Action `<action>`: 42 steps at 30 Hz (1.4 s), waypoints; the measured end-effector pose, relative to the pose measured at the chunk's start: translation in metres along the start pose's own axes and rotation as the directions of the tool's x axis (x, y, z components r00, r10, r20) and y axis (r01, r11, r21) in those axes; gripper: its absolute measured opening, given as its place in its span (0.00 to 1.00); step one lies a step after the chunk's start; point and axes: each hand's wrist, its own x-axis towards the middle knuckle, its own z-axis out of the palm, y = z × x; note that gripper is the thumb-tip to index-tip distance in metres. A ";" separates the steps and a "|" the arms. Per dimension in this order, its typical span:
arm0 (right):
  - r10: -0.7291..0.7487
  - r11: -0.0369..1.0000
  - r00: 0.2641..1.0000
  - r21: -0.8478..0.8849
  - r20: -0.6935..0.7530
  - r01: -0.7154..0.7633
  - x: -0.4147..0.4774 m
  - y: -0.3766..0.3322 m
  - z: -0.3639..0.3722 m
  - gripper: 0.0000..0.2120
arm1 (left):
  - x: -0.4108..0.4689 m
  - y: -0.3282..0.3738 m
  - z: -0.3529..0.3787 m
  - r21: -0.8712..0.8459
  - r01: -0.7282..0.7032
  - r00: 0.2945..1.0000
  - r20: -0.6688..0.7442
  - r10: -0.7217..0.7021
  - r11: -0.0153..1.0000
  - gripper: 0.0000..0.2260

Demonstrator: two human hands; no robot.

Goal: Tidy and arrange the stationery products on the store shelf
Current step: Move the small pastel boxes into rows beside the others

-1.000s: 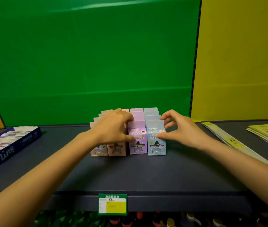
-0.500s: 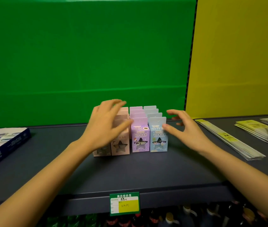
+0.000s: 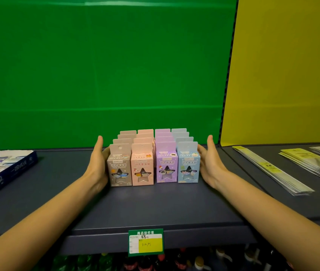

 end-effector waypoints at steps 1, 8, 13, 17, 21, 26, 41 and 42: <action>0.015 1.000 1.000 0.002 0.010 -0.015 -0.001 0.001 0.002 0.37 | 0.000 -0.001 0.001 0.007 0.005 1.000 0.009 -0.006 1.000 0.28; 0.056 0.998 0.997 0.032 0.058 -0.058 0.005 0.005 0.009 0.29 | 0.008 -0.008 0.005 0.032 0.038 0.999 0.027 -0.039 0.999 0.26; 0.061 0.996 0.995 0.065 0.081 -0.067 0.009 0.004 0.004 0.30 | 0.014 -0.004 -0.002 0.021 0.032 0.998 0.057 -0.033 0.999 0.28; 0.055 0.994 0.998 0.093 0.039 -0.059 0.018 0.001 0.007 0.31 | 0.019 0.001 -0.001 0.022 0.026 0.999 0.042 -0.027 0.999 0.29; 0.061 0.991 0.998 0.117 0.029 -0.064 0.024 -0.003 0.011 0.29 | 0.024 -0.002 0.001 0.004 0.034 0.999 0.021 -0.034 0.999 0.30; 0.068 0.990 0.997 0.124 0.042 -0.072 0.028 -0.001 0.009 0.29 | 0.030 -0.008 0.003 -0.036 0.013 0.999 0.048 -0.011 0.999 0.29; 0.043 0.988 0.999 -0.151 0.012 -0.041 0.014 -0.010 -0.001 0.30 | 0.016 0.008 -0.010 0.365 -0.062 0.992 0.126 0.016 0.929 0.27; 0.016 0.980 1.000 -0.200 -0.027 -0.021 0.008 -0.012 -0.007 0.30 | 0.017 0.011 -0.014 0.470 -0.115 0.993 0.081 0.087 0.875 0.28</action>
